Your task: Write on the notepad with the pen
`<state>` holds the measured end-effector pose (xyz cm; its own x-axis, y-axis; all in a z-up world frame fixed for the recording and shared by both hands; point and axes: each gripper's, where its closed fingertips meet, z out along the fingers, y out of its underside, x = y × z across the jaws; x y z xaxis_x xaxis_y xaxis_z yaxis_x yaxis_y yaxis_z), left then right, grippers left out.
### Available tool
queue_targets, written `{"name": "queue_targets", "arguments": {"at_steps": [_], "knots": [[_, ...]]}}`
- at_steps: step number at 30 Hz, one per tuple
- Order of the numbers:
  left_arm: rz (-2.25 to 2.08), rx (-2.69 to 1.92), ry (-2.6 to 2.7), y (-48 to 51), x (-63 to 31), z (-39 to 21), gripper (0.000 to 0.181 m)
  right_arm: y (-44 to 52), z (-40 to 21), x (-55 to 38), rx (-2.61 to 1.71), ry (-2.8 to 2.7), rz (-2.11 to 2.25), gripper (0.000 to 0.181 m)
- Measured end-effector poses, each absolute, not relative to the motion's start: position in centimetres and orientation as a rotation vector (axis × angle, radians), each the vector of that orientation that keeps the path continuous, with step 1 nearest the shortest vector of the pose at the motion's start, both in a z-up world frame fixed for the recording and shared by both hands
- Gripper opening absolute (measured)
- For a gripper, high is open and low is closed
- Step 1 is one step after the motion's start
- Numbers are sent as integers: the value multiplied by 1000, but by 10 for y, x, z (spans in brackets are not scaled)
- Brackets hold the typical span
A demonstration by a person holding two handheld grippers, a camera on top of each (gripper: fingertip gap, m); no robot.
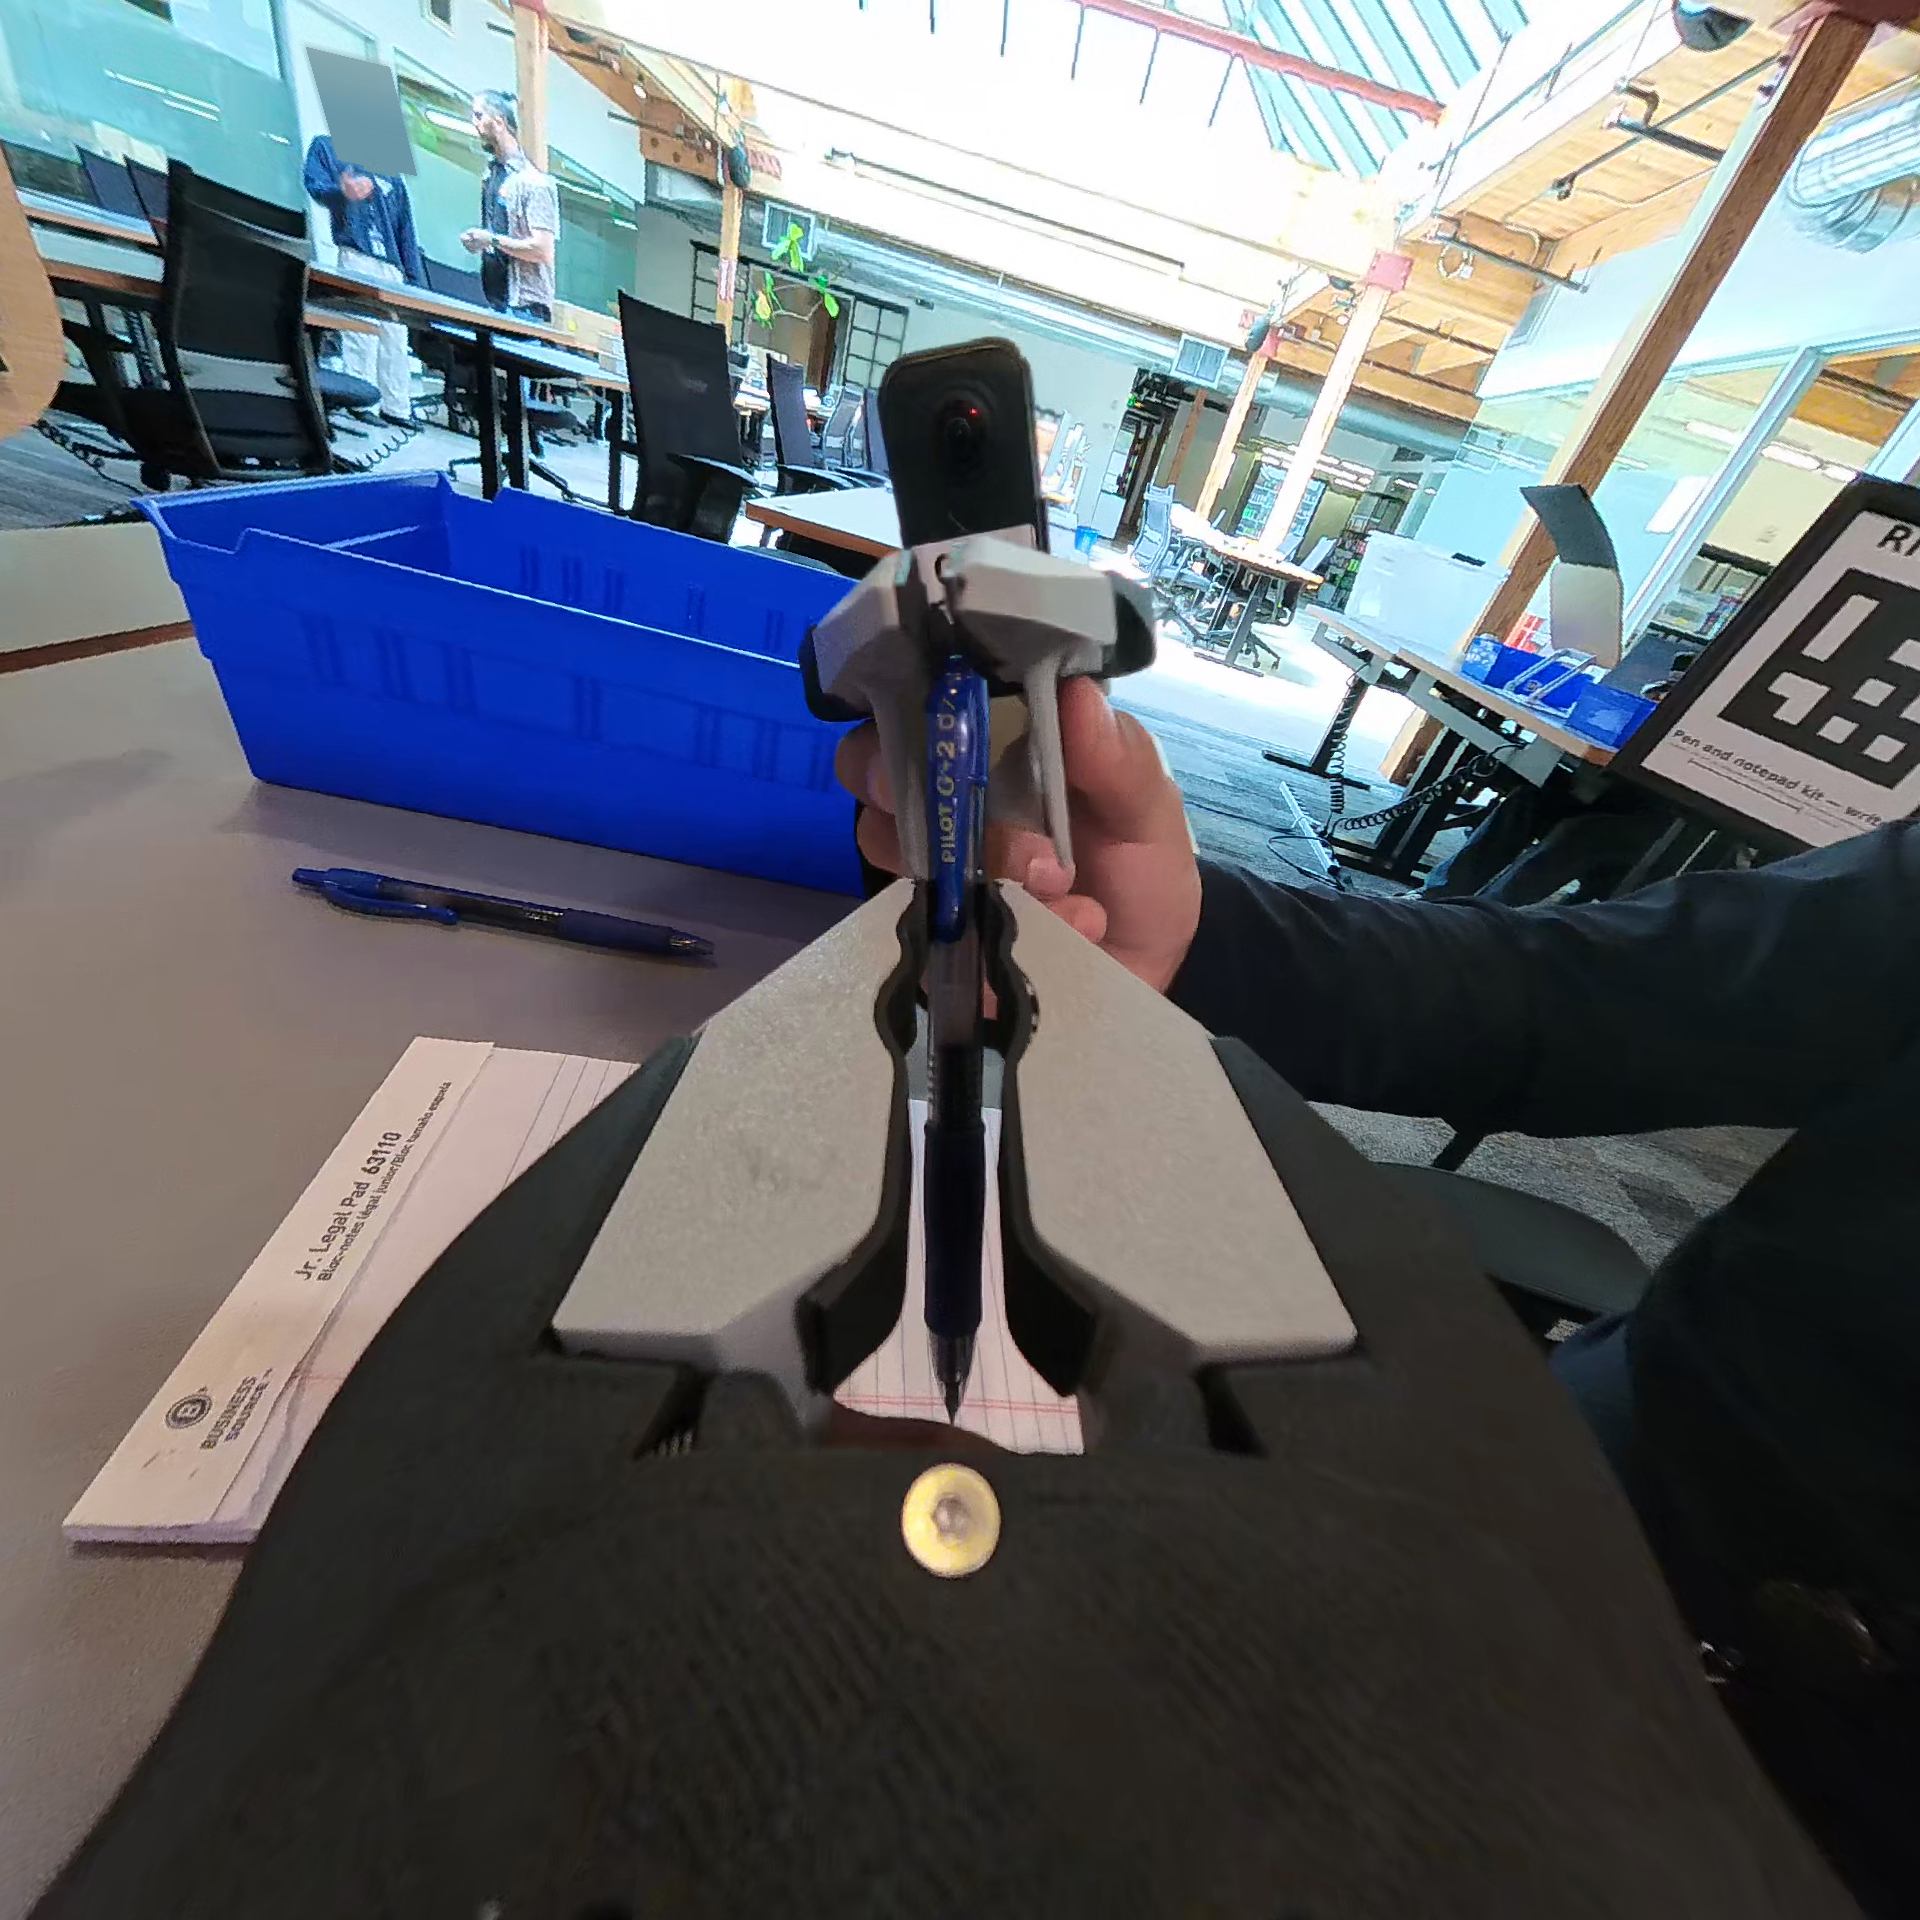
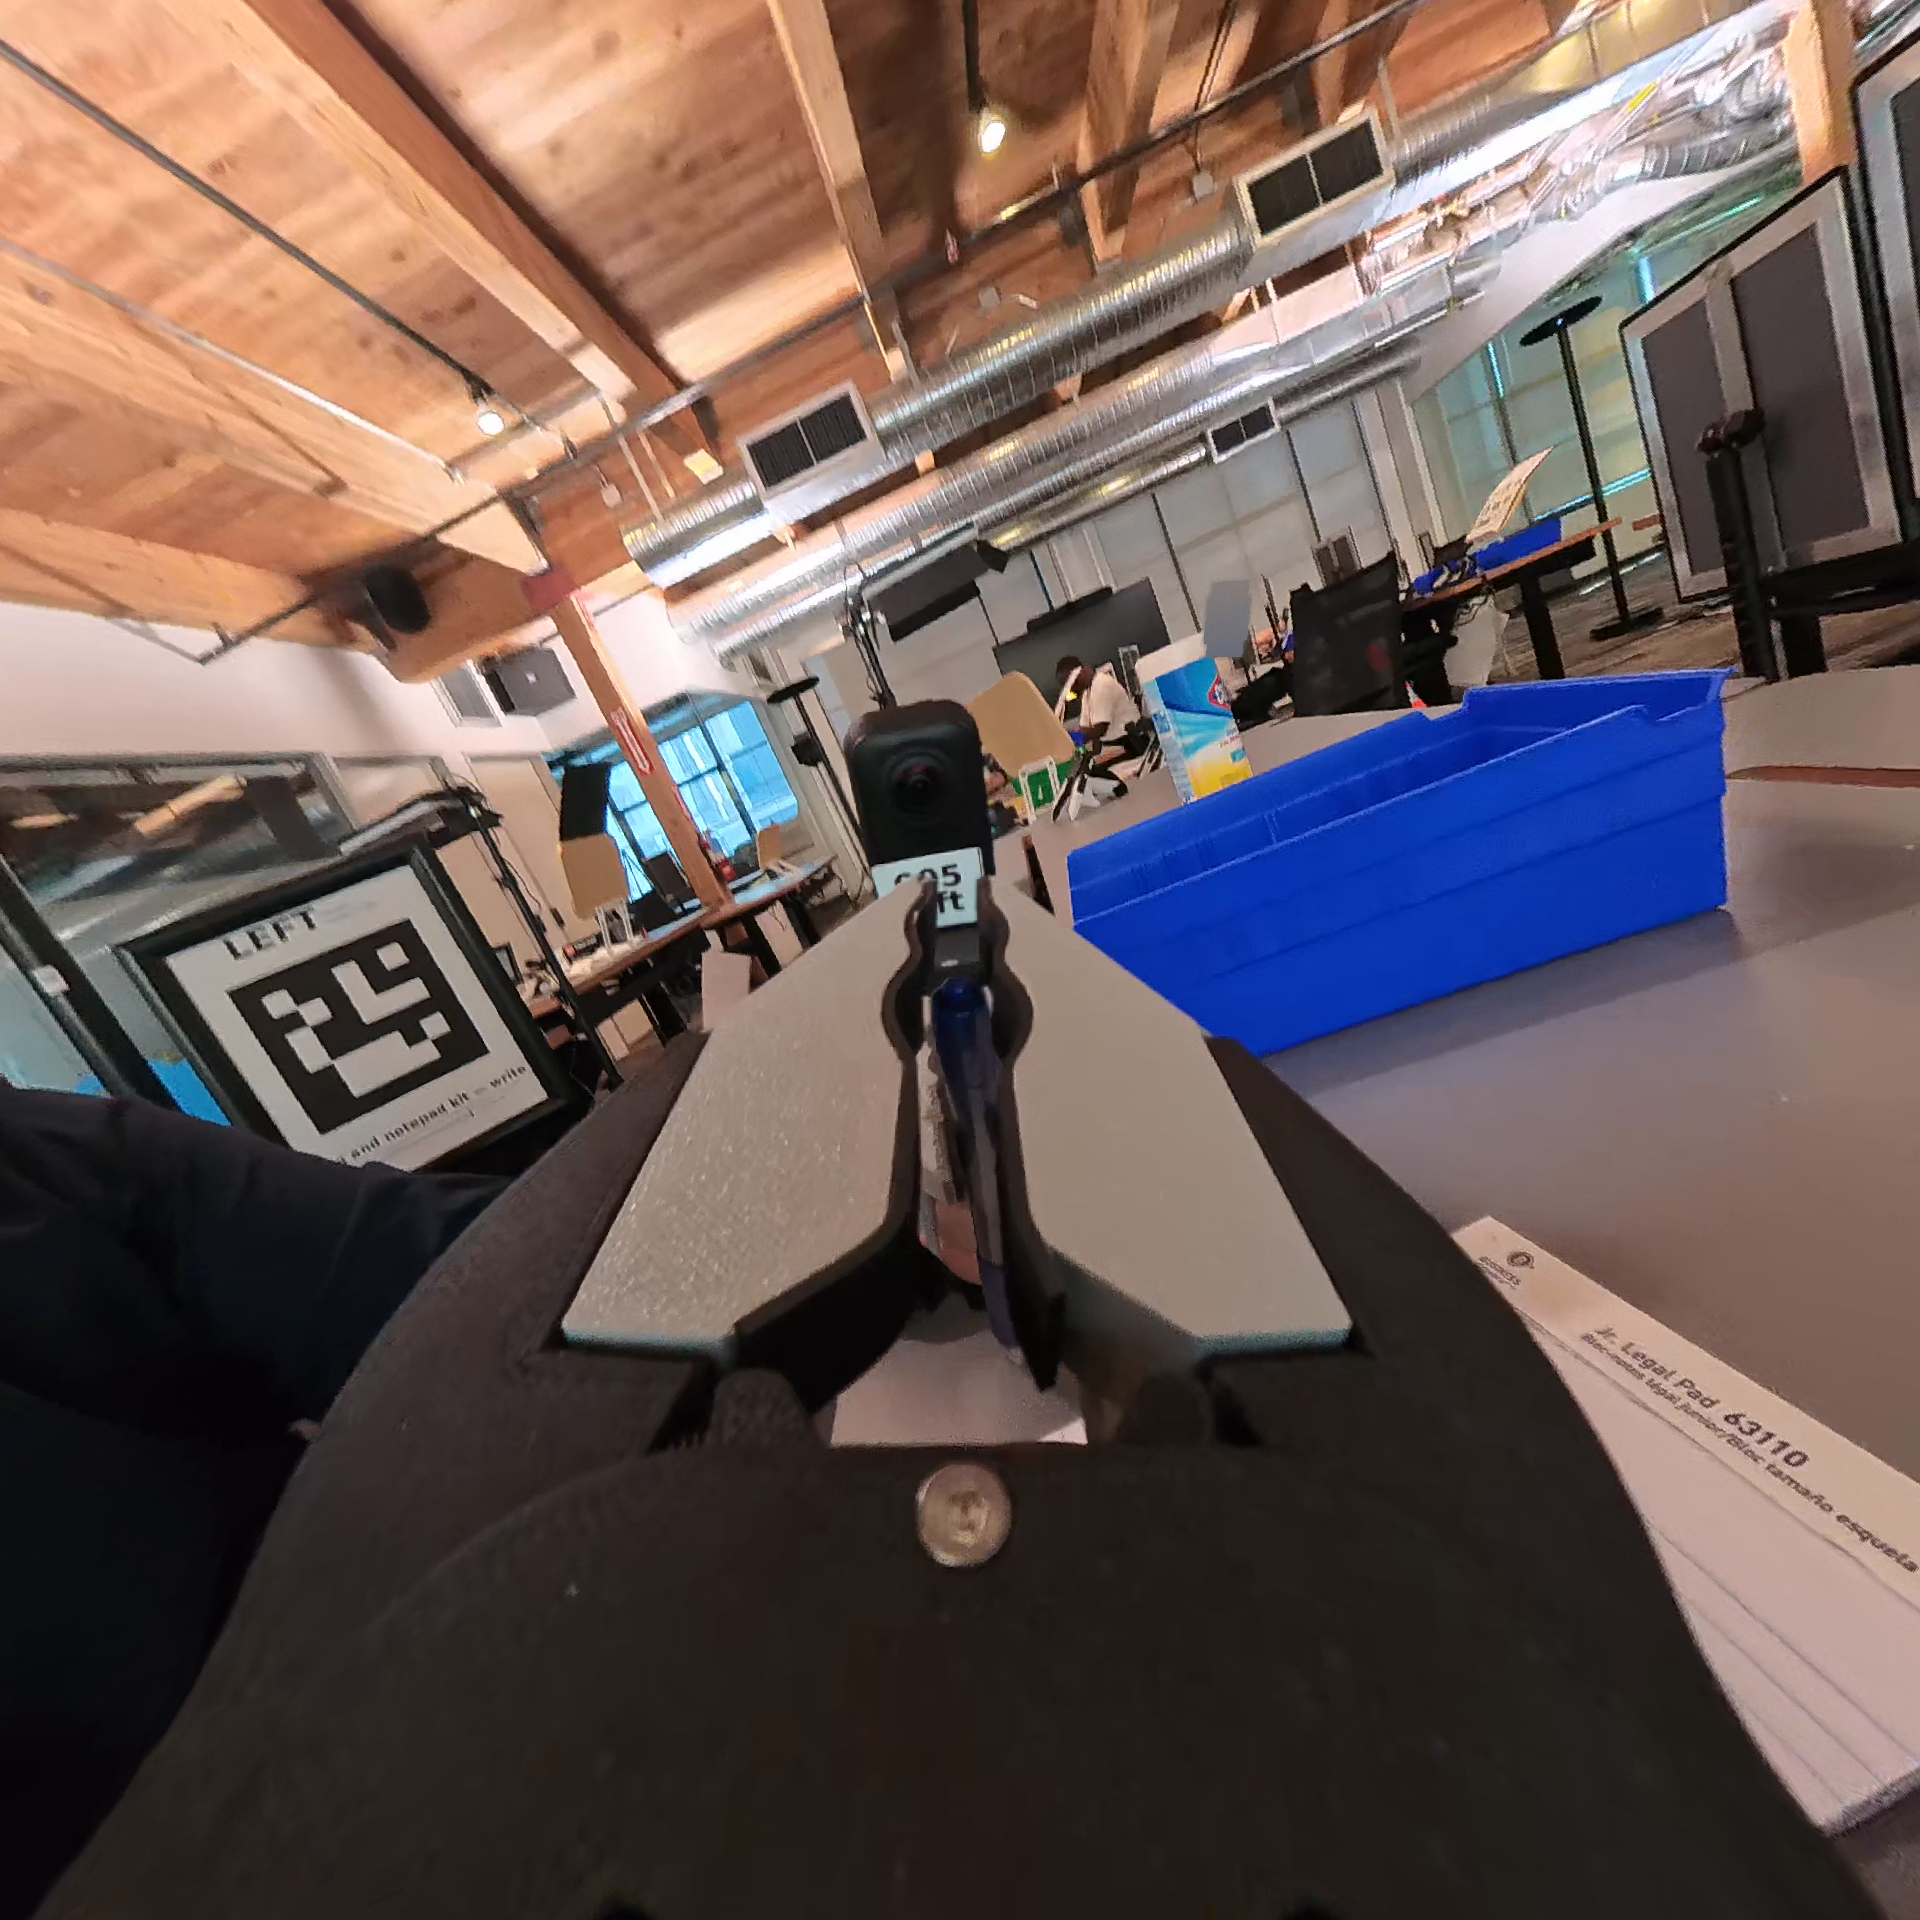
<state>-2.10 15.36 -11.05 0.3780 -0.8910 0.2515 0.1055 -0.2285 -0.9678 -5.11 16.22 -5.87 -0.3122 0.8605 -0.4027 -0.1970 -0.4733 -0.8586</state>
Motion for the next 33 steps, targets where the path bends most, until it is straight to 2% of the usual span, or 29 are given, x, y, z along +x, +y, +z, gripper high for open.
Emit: {"name": "queue_targets", "arguments": {"at_steps": [23, 33], "knots": [[-1103, -1516, 709, 156, -24, -111, 6, 165, -69, -53, -1216, -959, 1712, 0], [-1162, -1465, 630, 159, -36, -97, 7, 191, -40, -21, -1098, -716, 1842, 0]]}}
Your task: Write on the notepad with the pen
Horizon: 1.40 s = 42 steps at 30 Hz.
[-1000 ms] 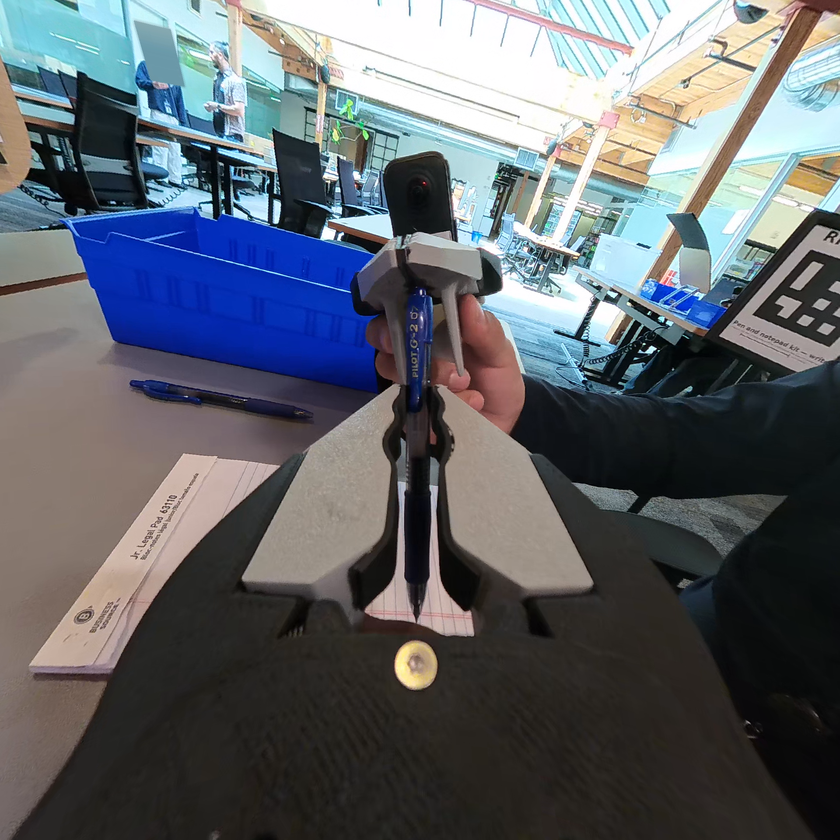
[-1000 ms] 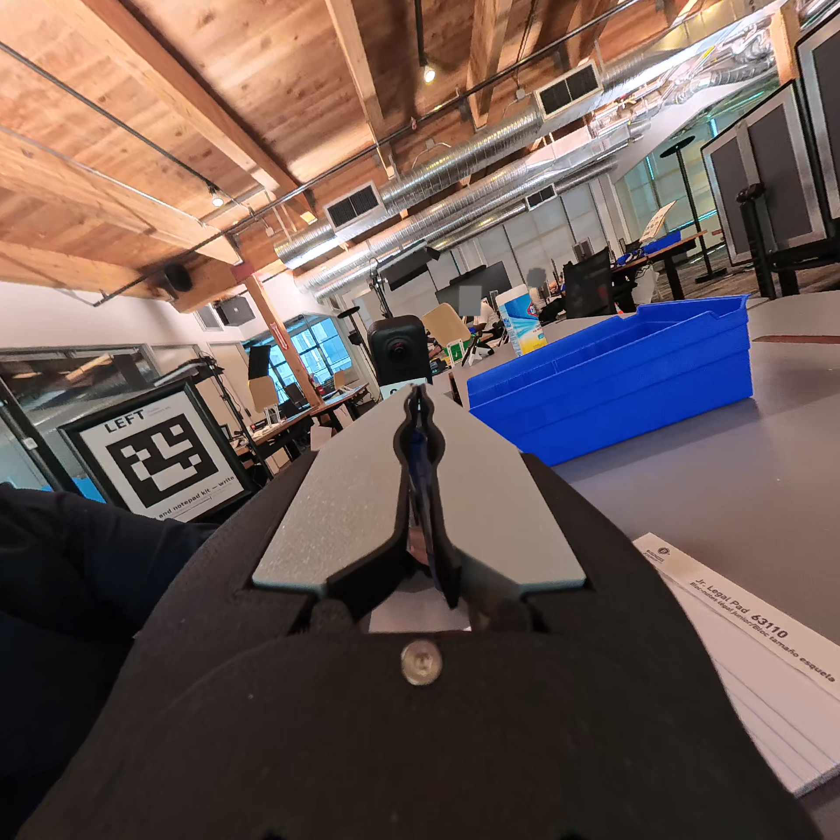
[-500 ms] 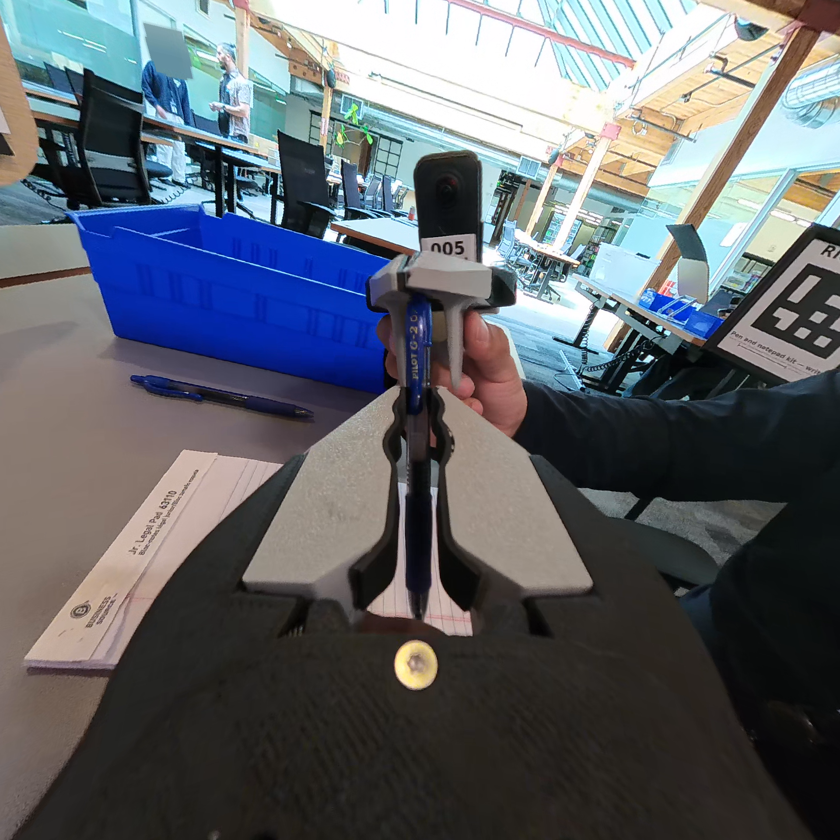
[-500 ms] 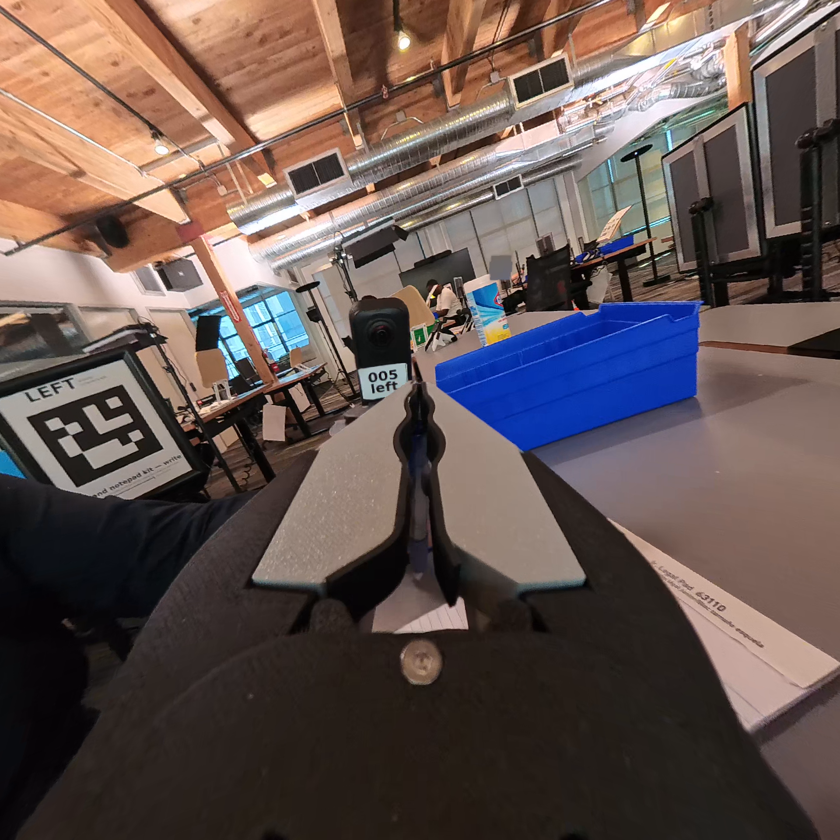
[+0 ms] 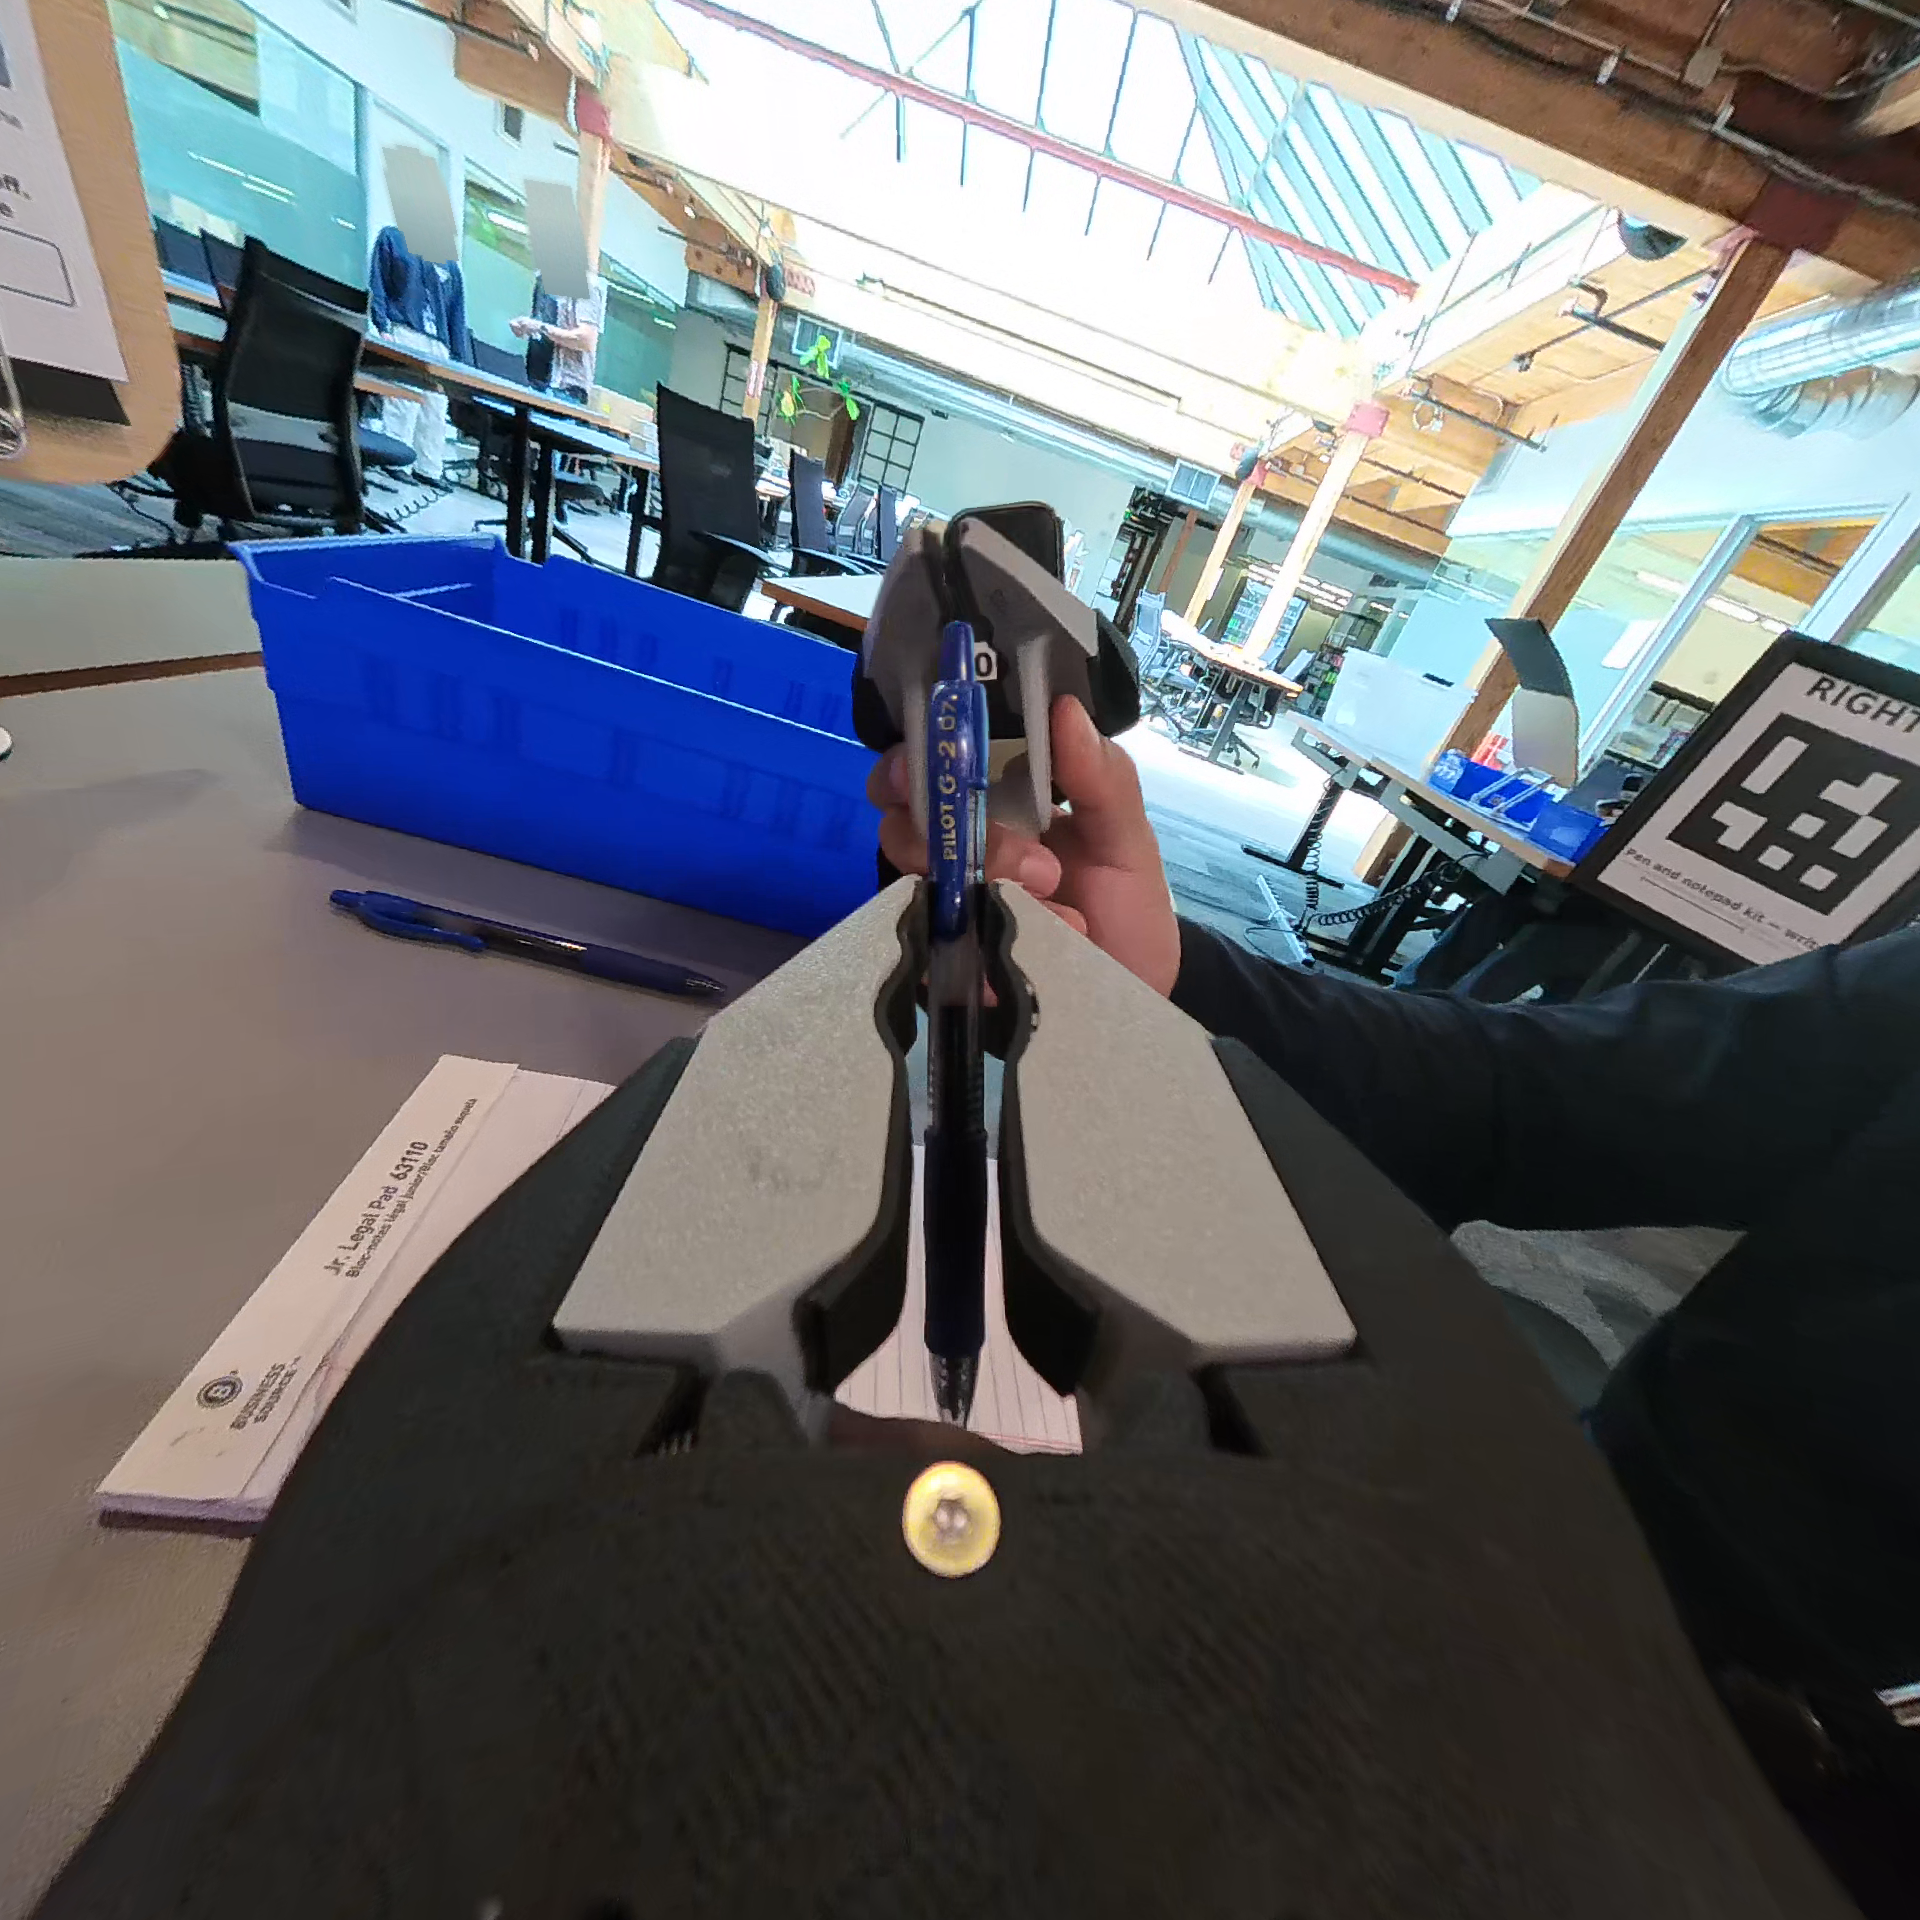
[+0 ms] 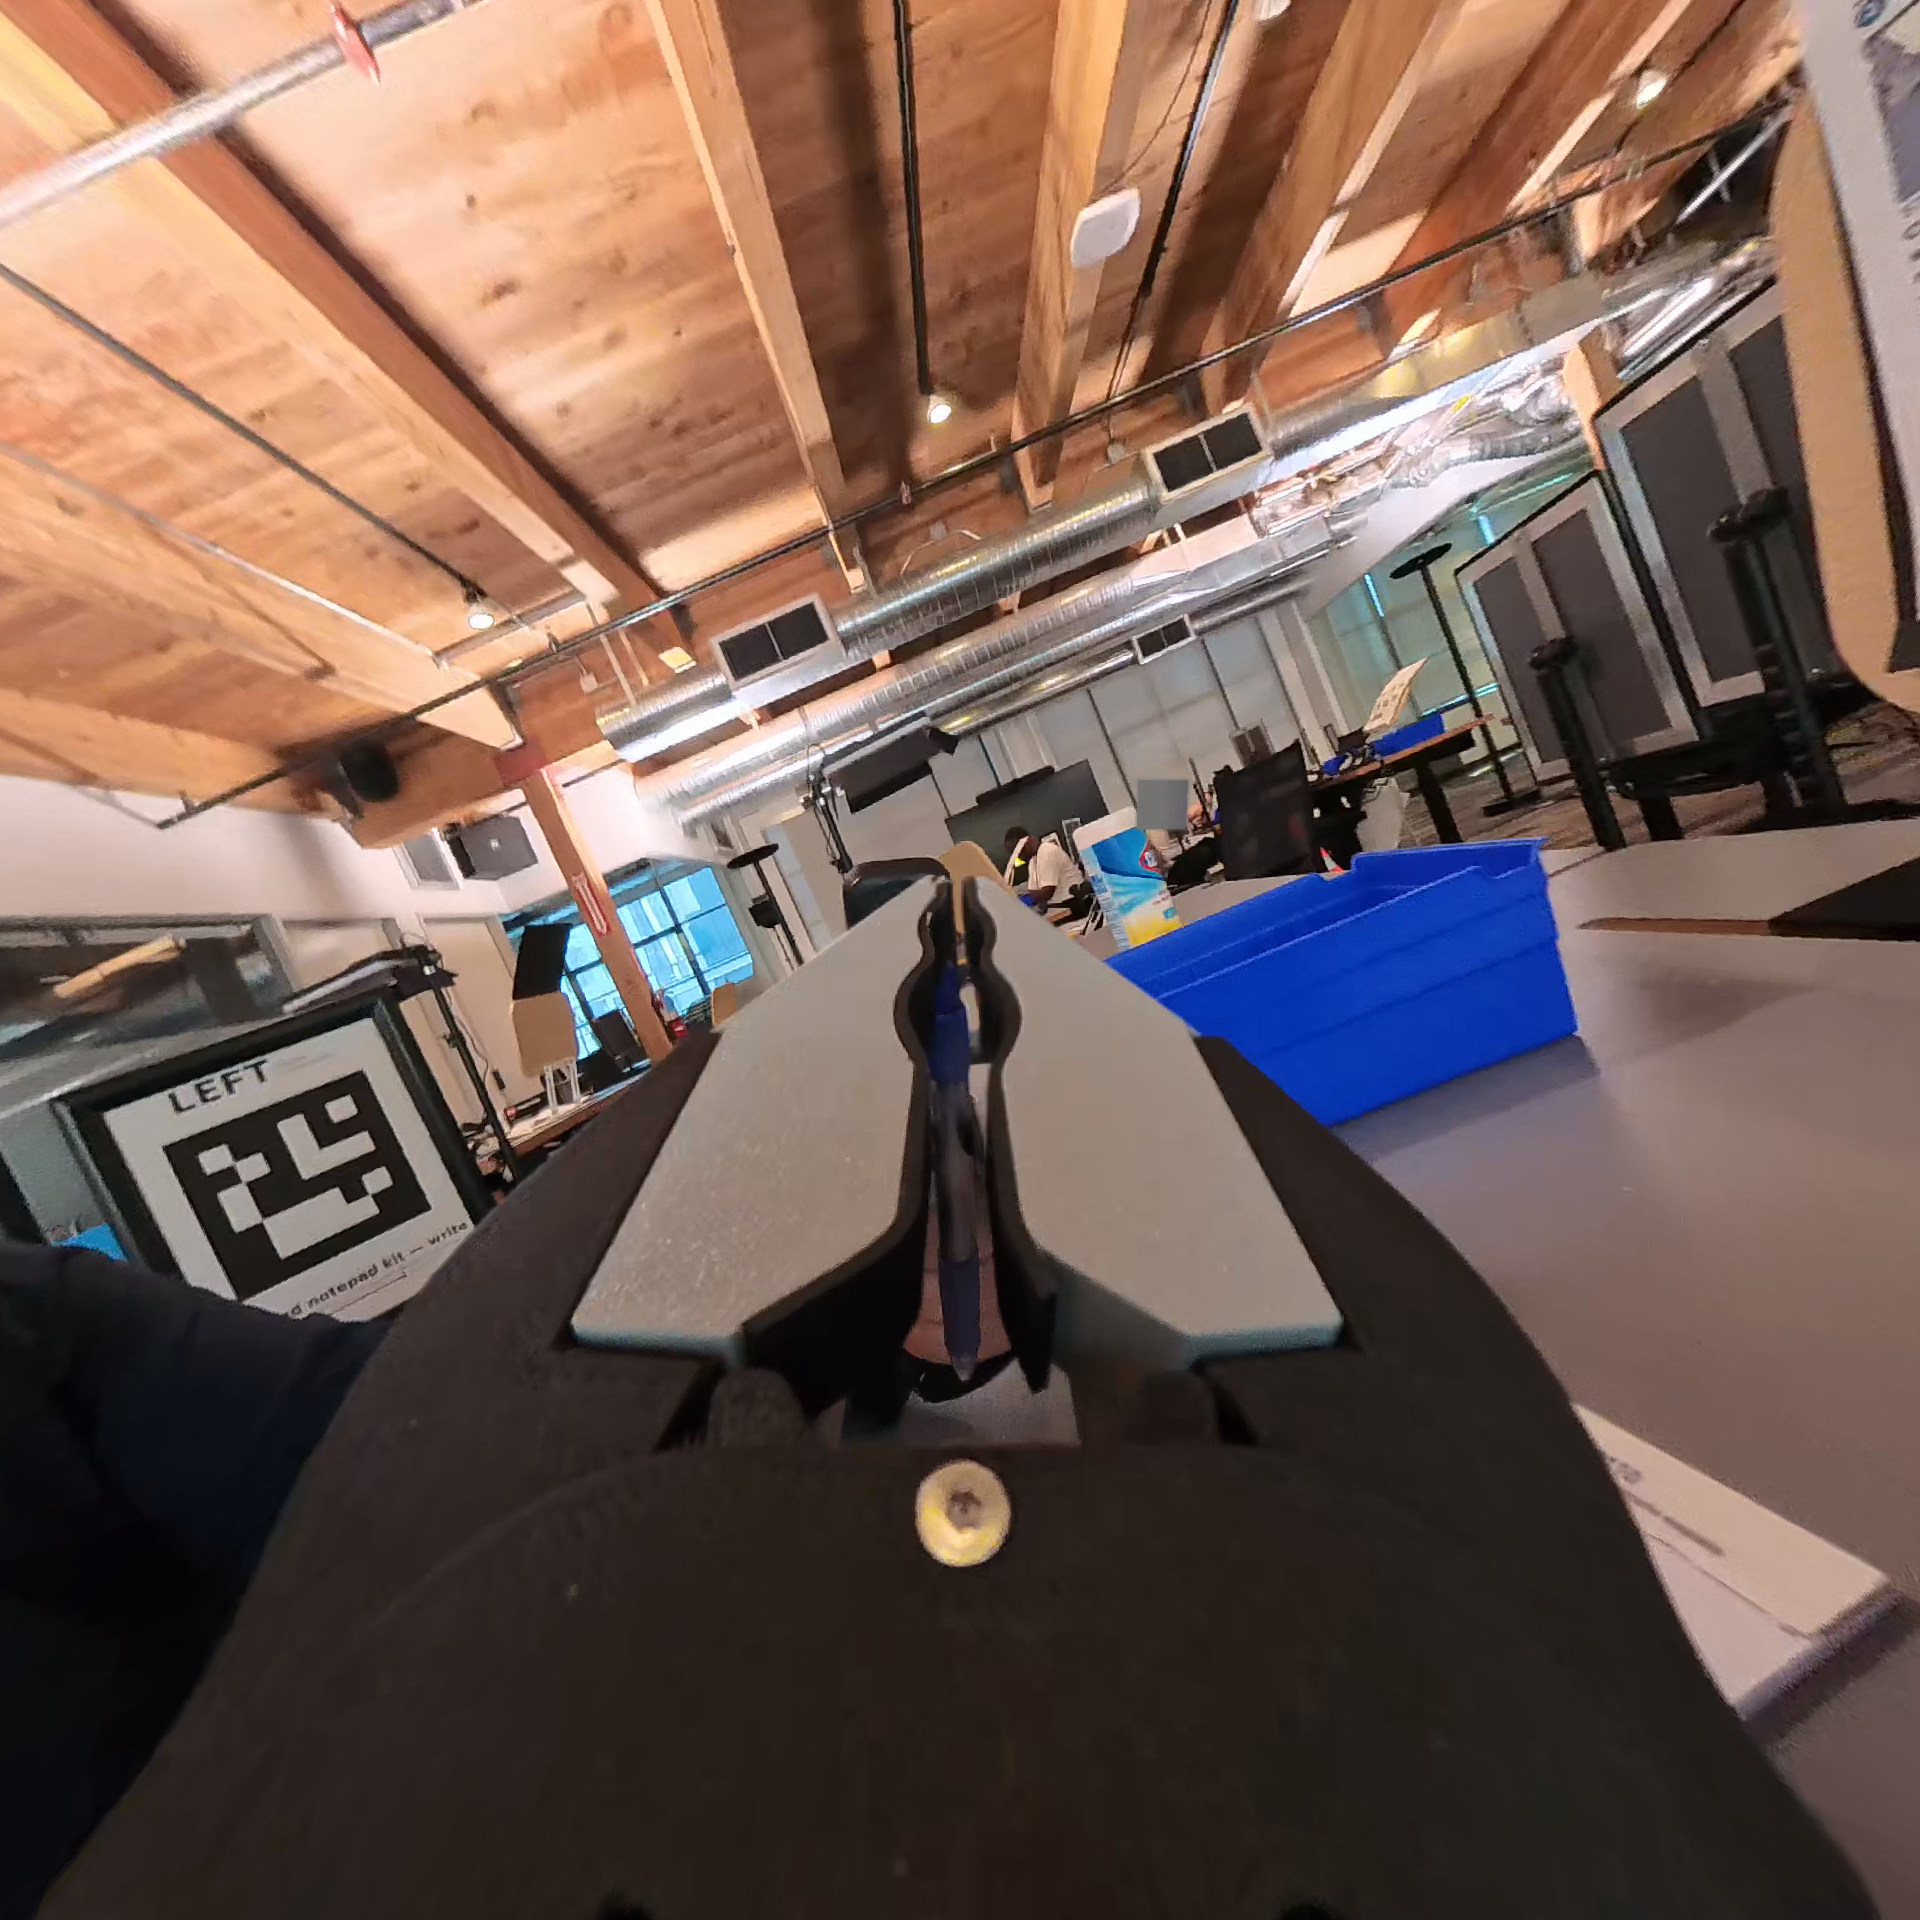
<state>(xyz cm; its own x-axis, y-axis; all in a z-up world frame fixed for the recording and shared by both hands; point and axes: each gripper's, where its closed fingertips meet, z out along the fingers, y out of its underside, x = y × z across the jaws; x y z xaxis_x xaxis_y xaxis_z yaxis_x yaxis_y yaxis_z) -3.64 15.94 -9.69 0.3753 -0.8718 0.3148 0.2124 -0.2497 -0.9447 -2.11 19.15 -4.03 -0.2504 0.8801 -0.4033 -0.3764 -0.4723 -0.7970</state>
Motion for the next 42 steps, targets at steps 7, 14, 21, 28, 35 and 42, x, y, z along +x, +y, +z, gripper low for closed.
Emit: {"name": "queue_targets", "arguments": {"at_steps": [7, 14, 21, 28, 35, 42], "knots": [[-1140, -1516, 682, 157, -28, -108, 7, 166, -66, -54, -1235, -917, 1923, 15], [-1166, -1520, 662, 159, -26, -109, 7, 167, -66, -52, -1243, -965, 1787, 4], [-1311, -1522, 588, 159, -28, -106, 9, 171, -59, -47, -1207, -926, 1746, 3], [-1212, -1583, 712, 154, -14, -123, 9, 187, -40, -23, -1130, -770, 1834, 3], [-1150, -1595, 729, 157, -16, -127, 9, 186, -41, -26, -1135, -766, 1862, 4], [-1140, -1604, 722, 159, -17, -128, 9, 190, -44, -28, -1159, -743, 1865, 19]]}}
